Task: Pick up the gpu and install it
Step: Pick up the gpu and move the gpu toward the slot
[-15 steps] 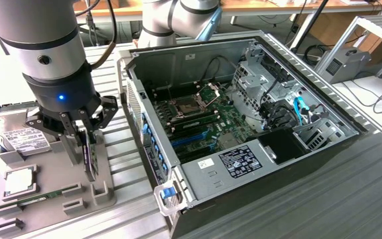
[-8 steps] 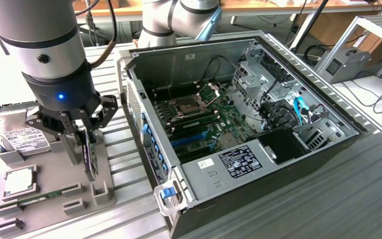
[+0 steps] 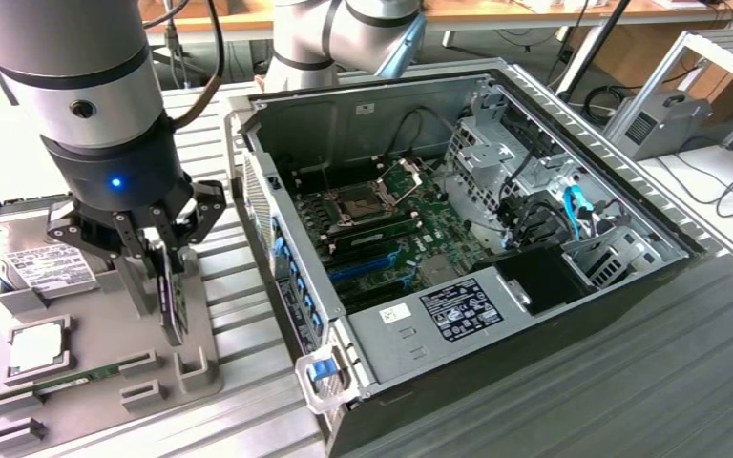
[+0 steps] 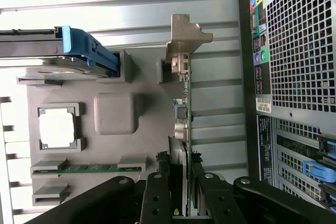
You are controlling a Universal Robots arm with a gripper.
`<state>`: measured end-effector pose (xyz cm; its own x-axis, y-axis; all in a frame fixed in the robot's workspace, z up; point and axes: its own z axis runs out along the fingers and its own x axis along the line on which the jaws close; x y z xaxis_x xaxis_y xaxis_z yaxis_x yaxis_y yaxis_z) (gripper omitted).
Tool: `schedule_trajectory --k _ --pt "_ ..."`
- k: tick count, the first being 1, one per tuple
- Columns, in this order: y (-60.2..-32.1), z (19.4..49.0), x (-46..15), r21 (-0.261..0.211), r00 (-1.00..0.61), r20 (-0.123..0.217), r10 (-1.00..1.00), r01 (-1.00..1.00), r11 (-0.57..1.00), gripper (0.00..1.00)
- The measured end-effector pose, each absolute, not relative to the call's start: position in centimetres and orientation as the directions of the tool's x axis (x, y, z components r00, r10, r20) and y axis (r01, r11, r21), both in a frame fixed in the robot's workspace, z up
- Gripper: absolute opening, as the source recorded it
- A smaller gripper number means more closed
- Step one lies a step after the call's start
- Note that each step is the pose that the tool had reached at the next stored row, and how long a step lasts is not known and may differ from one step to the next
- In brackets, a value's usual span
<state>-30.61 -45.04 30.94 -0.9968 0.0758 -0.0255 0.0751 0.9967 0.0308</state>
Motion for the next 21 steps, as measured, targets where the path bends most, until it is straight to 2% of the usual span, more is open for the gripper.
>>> schedule_trajectory --k 21 --pt "-45.05 31.53 -30.61 0.031 -0.997 -0.026 0.076 0.075 0.997 0.26"
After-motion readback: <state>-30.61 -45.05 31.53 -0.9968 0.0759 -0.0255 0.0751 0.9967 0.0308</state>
